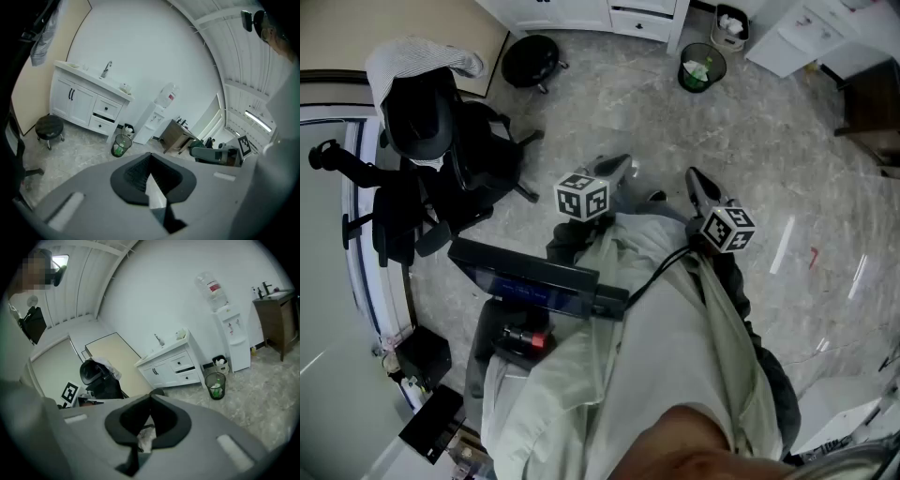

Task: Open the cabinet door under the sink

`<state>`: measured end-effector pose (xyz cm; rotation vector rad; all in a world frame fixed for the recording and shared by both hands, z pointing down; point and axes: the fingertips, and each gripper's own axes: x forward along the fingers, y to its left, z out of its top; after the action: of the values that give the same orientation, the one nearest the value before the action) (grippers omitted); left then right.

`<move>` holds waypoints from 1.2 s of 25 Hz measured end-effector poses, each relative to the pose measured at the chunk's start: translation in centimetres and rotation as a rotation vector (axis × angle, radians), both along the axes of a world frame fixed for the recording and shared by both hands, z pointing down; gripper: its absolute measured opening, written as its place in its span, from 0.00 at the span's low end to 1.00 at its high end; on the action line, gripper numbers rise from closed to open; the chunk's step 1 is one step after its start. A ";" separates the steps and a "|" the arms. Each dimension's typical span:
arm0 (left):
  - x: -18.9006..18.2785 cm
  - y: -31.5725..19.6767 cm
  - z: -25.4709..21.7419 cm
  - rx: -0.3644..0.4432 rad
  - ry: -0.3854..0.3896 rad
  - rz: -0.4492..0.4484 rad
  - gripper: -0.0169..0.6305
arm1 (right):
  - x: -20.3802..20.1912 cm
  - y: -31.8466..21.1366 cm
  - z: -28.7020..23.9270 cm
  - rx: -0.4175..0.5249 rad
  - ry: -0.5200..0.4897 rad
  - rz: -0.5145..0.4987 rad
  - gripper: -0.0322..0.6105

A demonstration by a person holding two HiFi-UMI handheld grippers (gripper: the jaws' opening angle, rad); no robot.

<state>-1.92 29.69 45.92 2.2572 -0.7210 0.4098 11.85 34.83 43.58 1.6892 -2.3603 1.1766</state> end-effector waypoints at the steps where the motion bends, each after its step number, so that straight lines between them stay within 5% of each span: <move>1: -0.2 0.0 0.0 0.000 -0.002 -0.006 0.04 | -0.2 -0.1 0.0 0.001 -0.002 -0.004 0.05; 18: -1.6 1.0 0.0 -0.020 0.006 -0.117 0.04 | -0.8 0.0 0.8 -0.039 -0.028 -0.084 0.05; 30: 2.0 2.5 0.4 -0.021 -0.006 0.000 0.04 | 2.8 2.4 1.3 -0.049 -0.091 0.051 0.05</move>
<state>0.06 32.23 46.33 2.2375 -0.7160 0.4222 14.63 37.24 44.91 1.7259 -2.3311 1.3349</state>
